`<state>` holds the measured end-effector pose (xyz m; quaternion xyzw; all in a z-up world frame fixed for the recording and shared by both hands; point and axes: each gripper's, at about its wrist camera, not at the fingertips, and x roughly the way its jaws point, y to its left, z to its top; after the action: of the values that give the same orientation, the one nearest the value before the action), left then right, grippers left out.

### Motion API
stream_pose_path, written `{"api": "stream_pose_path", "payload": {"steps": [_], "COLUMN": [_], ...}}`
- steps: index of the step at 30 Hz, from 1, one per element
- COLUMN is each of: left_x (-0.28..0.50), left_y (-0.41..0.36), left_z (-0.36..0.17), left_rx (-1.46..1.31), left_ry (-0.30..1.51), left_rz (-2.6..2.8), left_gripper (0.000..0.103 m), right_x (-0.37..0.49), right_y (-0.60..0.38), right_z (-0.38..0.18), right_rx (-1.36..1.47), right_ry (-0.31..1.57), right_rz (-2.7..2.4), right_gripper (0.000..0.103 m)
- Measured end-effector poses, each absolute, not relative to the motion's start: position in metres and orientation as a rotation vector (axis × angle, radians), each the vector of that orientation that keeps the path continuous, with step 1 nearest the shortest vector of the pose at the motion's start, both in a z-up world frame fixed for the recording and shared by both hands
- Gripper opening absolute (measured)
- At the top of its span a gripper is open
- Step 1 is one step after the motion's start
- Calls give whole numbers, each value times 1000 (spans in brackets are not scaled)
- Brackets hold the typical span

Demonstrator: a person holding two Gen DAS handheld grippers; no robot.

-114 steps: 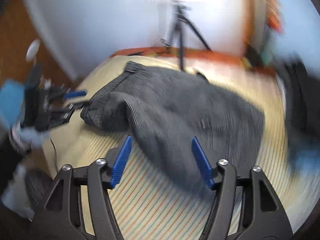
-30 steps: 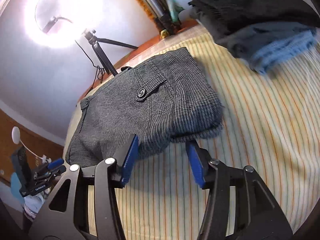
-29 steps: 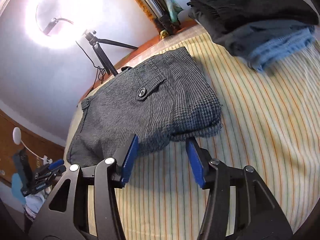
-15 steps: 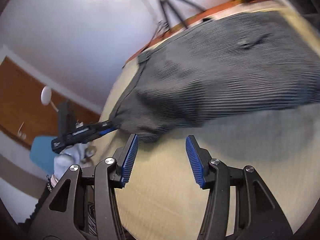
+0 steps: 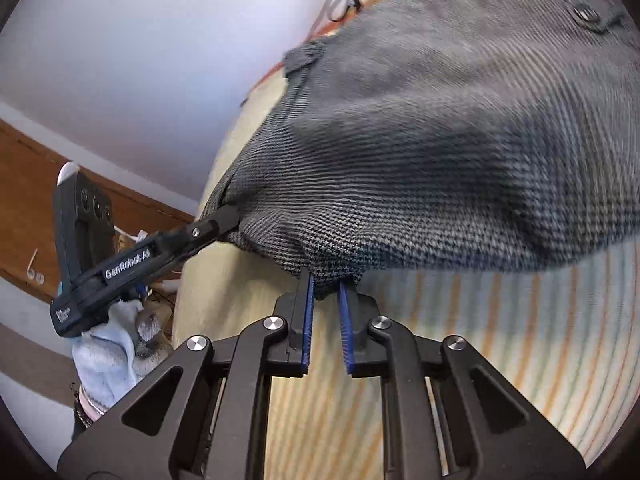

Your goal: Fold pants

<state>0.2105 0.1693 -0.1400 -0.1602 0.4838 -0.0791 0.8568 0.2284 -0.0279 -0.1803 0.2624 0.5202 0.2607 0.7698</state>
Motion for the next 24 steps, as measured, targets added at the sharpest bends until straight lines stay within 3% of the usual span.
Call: {"api": "stream_pose_path", "payload": {"steps": [5, 9, 13, 15, 17, 22, 24], "left_x": [215, 216, 201, 193, 188, 194, 204], "left_y": [171, 170, 168, 163, 152, 102, 77], "left_z": [-135, -159, -140, -121, -105, -87, -91], "left_rx": [-236, -192, -126, -69, -21, 39, 32], "left_ry": [1024, 1110, 1044, 979, 924, 855, 856], "left_rz": [-126, -132, -89, -57, -55, -157, -216], "left_gripper": [16, 27, 30, 30, 30, 30, 30], "right_x": [212, 204, 190, 183, 175, 171, 173], "right_y": [-18, -24, -42, -58, -83, -163, -189], "right_z": [-158, -168, -158, -147, -137, -127, -127], "right_rx": [483, 444, 367, 320, 313, 422, 470], "right_ry": [1094, 1152, 1148, 1127, 1087, 1008, 997], "right_rz": [636, 614, 614, 593, 533, 356, 288], "right_gripper": [12, 16, 18, 27, 51, 52, 58]}}
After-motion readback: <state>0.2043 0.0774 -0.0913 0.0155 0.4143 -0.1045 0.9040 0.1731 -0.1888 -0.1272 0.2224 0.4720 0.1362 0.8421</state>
